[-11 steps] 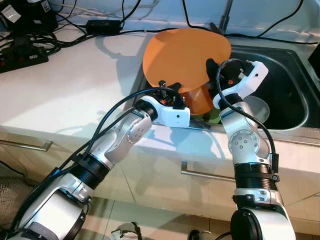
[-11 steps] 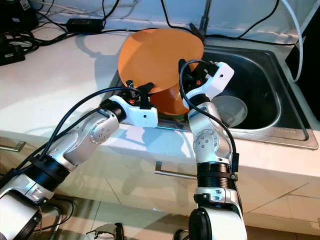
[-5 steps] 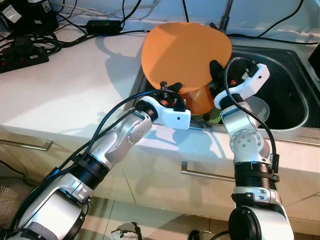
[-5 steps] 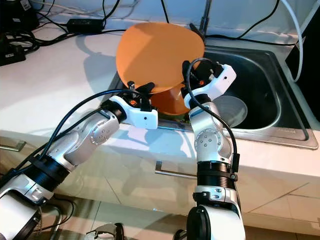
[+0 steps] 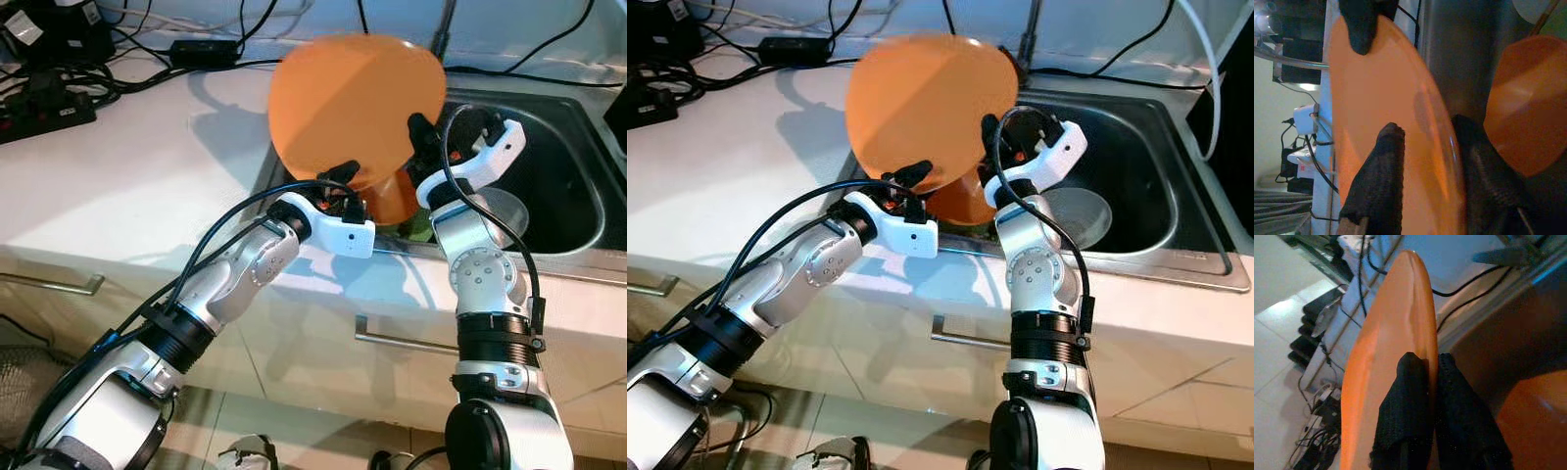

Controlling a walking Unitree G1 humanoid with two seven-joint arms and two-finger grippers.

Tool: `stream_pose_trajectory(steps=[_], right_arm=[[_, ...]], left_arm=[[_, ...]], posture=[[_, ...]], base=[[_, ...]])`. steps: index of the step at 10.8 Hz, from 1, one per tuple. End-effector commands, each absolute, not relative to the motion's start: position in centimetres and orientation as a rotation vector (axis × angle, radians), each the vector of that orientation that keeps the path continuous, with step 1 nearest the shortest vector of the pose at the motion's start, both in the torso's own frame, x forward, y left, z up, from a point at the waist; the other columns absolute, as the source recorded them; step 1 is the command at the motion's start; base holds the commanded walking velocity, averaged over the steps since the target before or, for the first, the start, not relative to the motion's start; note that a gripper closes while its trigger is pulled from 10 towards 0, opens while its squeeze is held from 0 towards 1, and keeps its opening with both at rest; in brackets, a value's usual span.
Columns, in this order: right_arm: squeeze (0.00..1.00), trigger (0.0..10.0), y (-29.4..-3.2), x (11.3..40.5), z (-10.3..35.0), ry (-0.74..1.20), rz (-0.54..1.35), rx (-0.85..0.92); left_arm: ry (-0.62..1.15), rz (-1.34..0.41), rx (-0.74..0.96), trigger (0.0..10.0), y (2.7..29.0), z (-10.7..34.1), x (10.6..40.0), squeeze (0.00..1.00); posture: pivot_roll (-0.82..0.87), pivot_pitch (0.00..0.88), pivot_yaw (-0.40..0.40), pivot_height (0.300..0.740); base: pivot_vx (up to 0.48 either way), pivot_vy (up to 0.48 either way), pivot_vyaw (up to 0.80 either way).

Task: Kitchen organization

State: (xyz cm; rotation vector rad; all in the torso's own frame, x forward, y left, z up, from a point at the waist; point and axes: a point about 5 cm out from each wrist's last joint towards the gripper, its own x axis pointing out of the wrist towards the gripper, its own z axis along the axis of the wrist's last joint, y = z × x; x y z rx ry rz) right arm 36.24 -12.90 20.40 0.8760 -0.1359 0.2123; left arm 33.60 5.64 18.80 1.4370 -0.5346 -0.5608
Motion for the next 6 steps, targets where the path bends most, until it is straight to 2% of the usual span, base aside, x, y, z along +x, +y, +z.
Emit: stream_pose_trajectory(steps=[1, 5, 6], right_arm=[[0.0, 0.0, -14.3, 36.5, 20.1, -0.141, 0.119, 0.894], [0.0, 0.0, -17.6, 36.9, 19.5, -0.172, -0.068, 0.959], [0.0, 0.0, -18.8, 37.0, 19.3, -0.172, -0.127, 0.923]], left_arm=[[-0.571, -0.538, 1.42, 10.0, 5.6, 19.8, 33.5, 1.0], [-0.566, -0.536, 1.417, 10.0, 5.7, 19.7, 33.5, 1.0], [-0.528, -0.53, 1.371, 10.0, 5.9, 19.4, 33.6, 0.0]], posture=[[0.1, 0.071, 0.03, 0.74], [0.1, 0.068, 0.032, 0.74], [0.09, 0.067, 0.034, 0.74]], base=[[0.0, 0.0, 0.0], [0.0, 0.0, 0.0], [0.0, 0.0, 0.0]])
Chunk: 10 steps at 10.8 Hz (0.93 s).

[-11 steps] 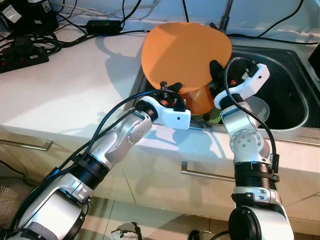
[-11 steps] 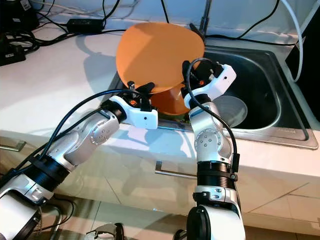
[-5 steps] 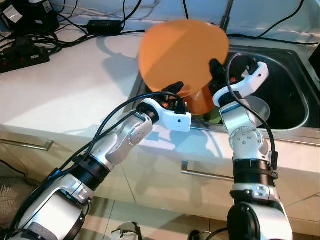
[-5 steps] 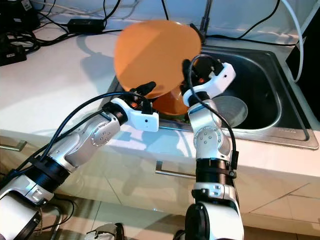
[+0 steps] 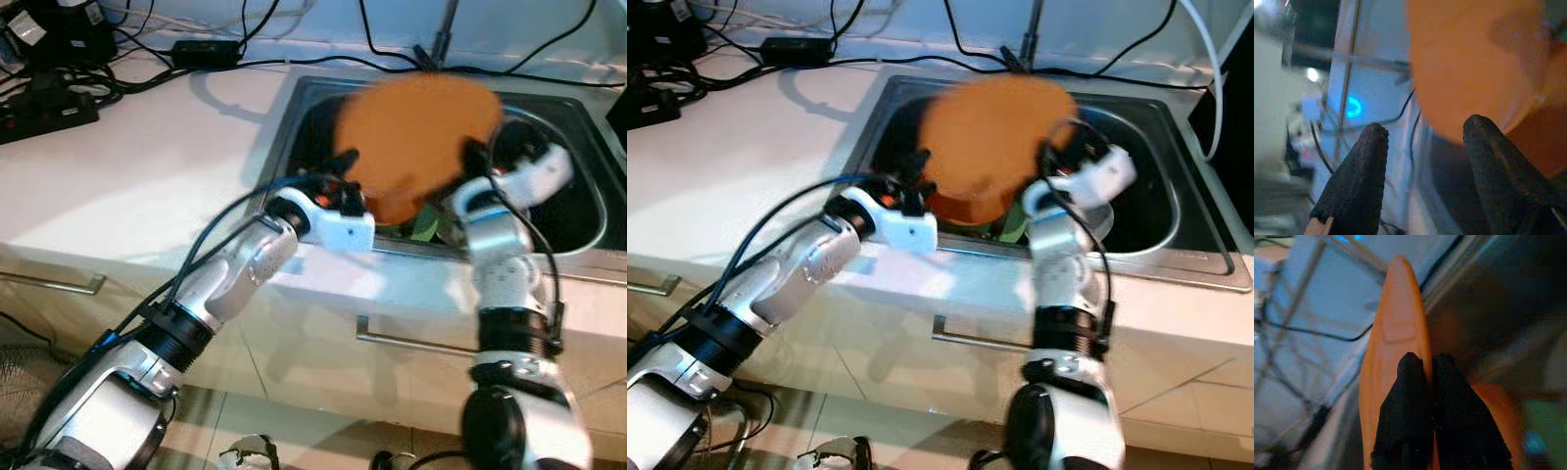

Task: Kitchen organization

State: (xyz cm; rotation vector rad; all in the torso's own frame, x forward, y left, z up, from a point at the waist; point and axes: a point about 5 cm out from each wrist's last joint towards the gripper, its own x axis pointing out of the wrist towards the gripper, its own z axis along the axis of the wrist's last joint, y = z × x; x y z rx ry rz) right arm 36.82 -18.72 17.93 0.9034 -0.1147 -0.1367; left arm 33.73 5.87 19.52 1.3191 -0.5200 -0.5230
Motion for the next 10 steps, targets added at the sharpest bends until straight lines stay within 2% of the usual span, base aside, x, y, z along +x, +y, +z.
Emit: stream_pose_trajectory(steps=[1, 2, 6, 8, 10], right_arm=[[0.0, 1.5, -19.3, 37.0, 19.1, -0.172, -0.15, 0.888], [0.0, 10.0, -19.7, 37.1, 18.9, -0.171, -0.166, 0.847], [0.0, 10.0, -20.1, 37.6, 17.6, -0.127, -0.202, 0.742], [0.0, 10.0, -19.0, 37.8, 16.5, -0.081, -0.18, 0.649], [0.0, 10.0, -18.1, 38.1, 15.7, -0.045, -0.155, 0.654]], left_arm=[[-0.467, -0.518, 1.223, 10.0, 6.4, 19.2, 33.8, 0.0], [-0.409, -0.467, 1.012, 10.0, 7.0, 19.5, 34.2, 0.0], [-0.254, -0.34, 0.619, 10.0, 9.5, 19.9, 34.9, 0.0], [-0.159, -0.353, 0.277, 10.0, 9.0, 20.3, 34.8, 0.0], [-0.122, -0.408, 0.125, 10.0, 8.2, 20.5, 34.2, 0.0]], posture=[[0.1, 0.066, 0.033, 0.74], [0.1, 0.068, 0.031, 0.74], [0.11, 0.072, 0.026, 0.74], [0.12, 0.075, 0.018, 0.74], [0.13, 0.077, 0.018, 0.74]], base=[[0.0, 0.0, 0.0], [0.0, 0.0, 0.0], [0.0, 0.0, 0.0], [0.0, 0.0, 0.0], [0.0, 0.0, 0.0]])
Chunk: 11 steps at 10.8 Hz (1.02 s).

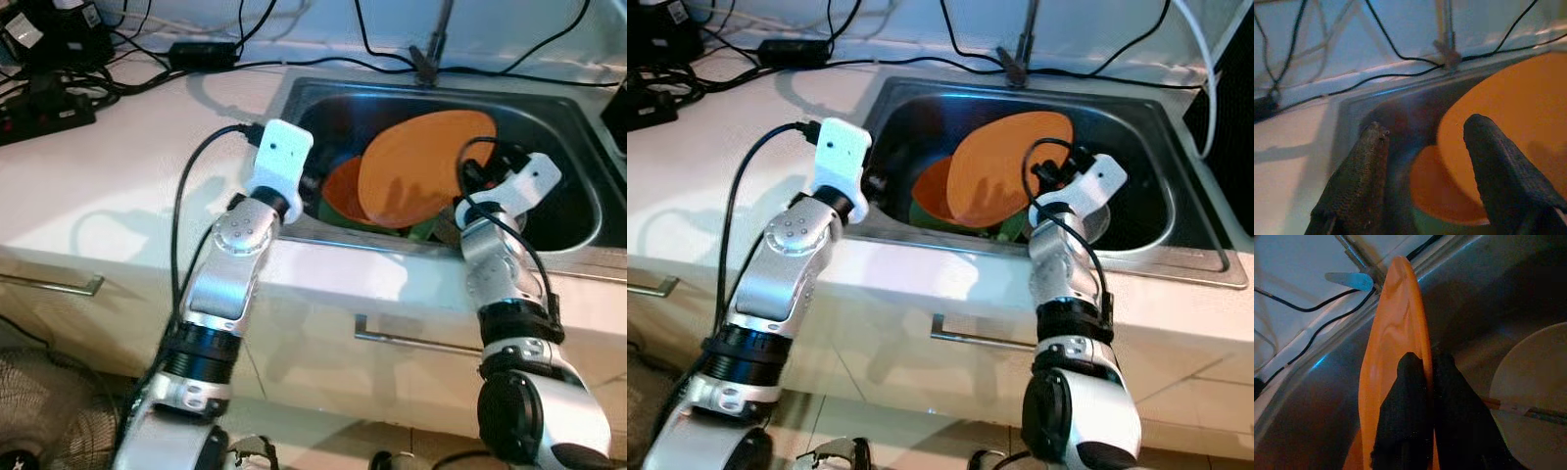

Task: Kitchen organization

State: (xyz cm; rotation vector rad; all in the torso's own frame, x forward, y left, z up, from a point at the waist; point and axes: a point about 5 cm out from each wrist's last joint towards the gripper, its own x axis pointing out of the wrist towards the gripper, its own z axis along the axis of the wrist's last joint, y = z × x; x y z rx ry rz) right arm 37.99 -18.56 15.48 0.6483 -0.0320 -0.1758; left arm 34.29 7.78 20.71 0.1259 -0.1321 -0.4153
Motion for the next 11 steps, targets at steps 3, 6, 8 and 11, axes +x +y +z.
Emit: stream_pose_trajectory(steps=[3, 6, 8, 11], right_arm=[[0.0, 10.0, -17.0, 38.2, 14.1, 0.041, -0.138, 0.631], [0.0, 10.0, -16.1, 38.4, 13.4, 0.081, -0.108, 0.621], [0.0, 10.0, -15.8, 38.9, 13.9, 0.088, -0.091, 0.598], [0.02, 10.0, -14.9, 39.5, 14.3, 0.125, -0.023, 0.498]], left_arm=[[-0.048, -0.426, 0.002, 10.0, 7.1, 19.6, 33.3, 0.0], [0.003, -0.445, -0.025, 10.0, 6.5, 19.1, 32.8, 0.0], [0.012, -0.442, -0.036, 10.0, 6.3, 19.1, 32.7, 0.0], [0.025, -0.427, -0.038, 10.0, 6.4, 19.0, 32.5, 0.0]], posture=[[0.14, 0.077, 0.015, 0.74], [0.14, 0.08, 0.014, 0.74], [0.15, 0.077, 0.009, 0.74], [0.16, 0.073, 0.007, 0.74]], base=[[0.0, 0.0, 0.0], [0.0, 0.0, 0.0], [0.0, 0.0, 0.0], [0.0, 0.0, 0.0]])
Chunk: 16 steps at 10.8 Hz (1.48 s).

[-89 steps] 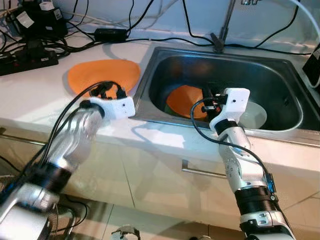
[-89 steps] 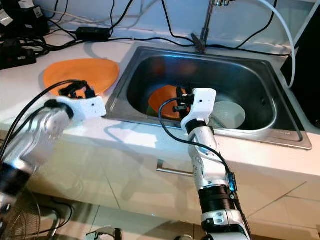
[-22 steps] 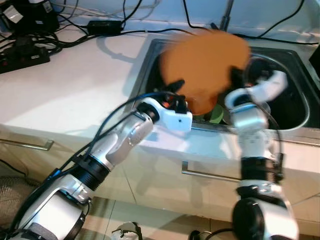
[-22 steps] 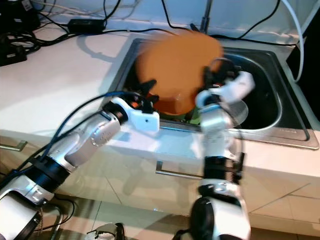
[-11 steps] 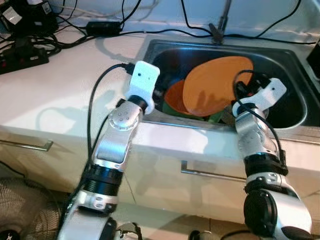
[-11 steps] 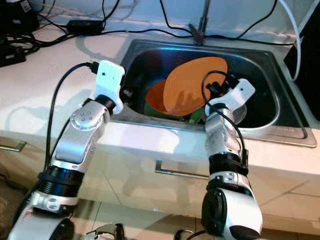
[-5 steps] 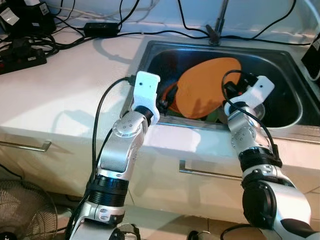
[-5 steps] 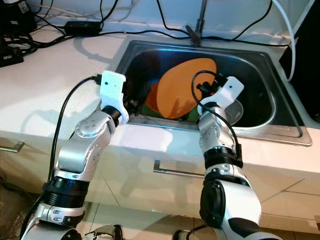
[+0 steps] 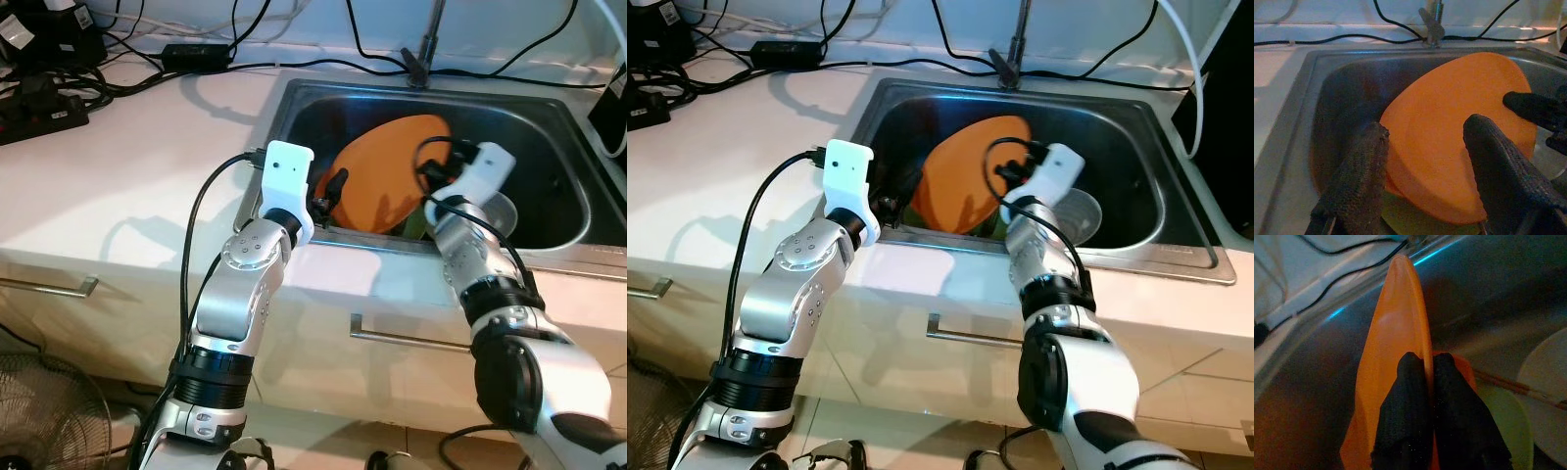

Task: Kitchen organization

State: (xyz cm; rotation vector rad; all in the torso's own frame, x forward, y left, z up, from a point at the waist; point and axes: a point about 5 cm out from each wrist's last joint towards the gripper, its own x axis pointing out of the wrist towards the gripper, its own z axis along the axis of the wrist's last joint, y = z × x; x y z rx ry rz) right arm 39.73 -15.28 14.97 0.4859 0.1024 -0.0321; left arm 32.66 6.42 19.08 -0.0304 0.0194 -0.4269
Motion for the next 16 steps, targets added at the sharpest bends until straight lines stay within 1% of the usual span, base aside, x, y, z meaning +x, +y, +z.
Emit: stream_pose_trajectory(steps=[1, 2, 4, 5, 10, 11, 12, 13, 15, 16], right_arm=[[0.0, 10.0, -14.9, 40.1, 15.5, 0.124, 0.004, 0.411], [0.0, 10.0, -14.9, 40.8, 17.2, 0.102, 0.032, 0.343], [0.0, 10.0, -14.6, 41.2, 18.0, 0.122, 0.045, 0.286], [0.0, 10.0, -14.1, 41.2, 17.7, 0.146, 0.066, 0.24], [0.0, 10.0, -13.4, 40.4, 15.2, 0.254, 0.079, 0.149], [1.0, 10.0, -13.4, 40.3, 14.8, 0.266, 0.075, 0.134], [1.0, 10.0, -13.4, 40.3, 14.7, 0.269, 0.078, 0.115], [0.0, 10.0, -13.5, 40.3, 14.7, 0.267, 0.074, 0.091], [0.0, 10.0, -13.7, 40.3, 14.7, 0.261, 0.063, 0.065], [0.0, 10.0, -14.2, 40.3, 14.9, 0.237, 0.046, 0.018]], left_arm=[[0.023, -0.427, -0.034, 10.0, 6.4, 19.1, 32.5, 0.0], [0.022, -0.426, -0.032, 10.0, 6.3, 19.1, 32.4, 0.0], [0.028, -0.419, -0.032, 10.0, 6.2, 18.9, 32.2, 0.0], [0.028, -0.419, -0.025, 10.0, 6.1, 18.9, 32.1, 0.0], [0.038, -0.409, -0.012, 10.0, 6.2, 18.7, 31.9, 0.0], [0.038, -0.405, -0.009, 10.0, 6.2, 18.7, 31.9, 0.0], [0.04, -0.403, -0.008, 10.0, 6.3, 18.7, 31.9, 0.0], [0.045, -0.403, -0.005, 10.0, 6.3, 18.6, 31.9, 0.0], [0.048, -0.404, -0.005, 10.0, 6.3, 18.5, 31.9, 0.0], [0.049, -0.403, -0.003, 10.0, 6.3, 18.4, 31.9, 0.0]], posture=[[0.16, 0.069, -0.001, 0.74], [0.17, 0.068, -0.013, 0.74], [0.18, 0.071, -0.024, 0.74], [0.18, 0.076, -0.031, 0.74], [0.22, 0.092, -0.056, 0.74], [0.22, 0.095, -0.058, 0.74], [0.22, 0.097, -0.058, 0.74], [0.22, 0.098, -0.058, 0.74], [0.22, 0.098, -0.058, 0.74], [0.22, 0.097, -0.056, 0.74]], base=[[0.0, 0.0, 0.0], [0.0, 0.0, 0.0], [0.0, 0.0, 0.0], [0.0, 0.0, 0.0], [0.0, 0.0, 0.0], [0.0, 0.0, 0.0], [0.0, 0.0, 0.0], [0.0, 0.0, 0.0], [0.0, 0.0, 0.0], [0.0, 0.0, 0.0]])
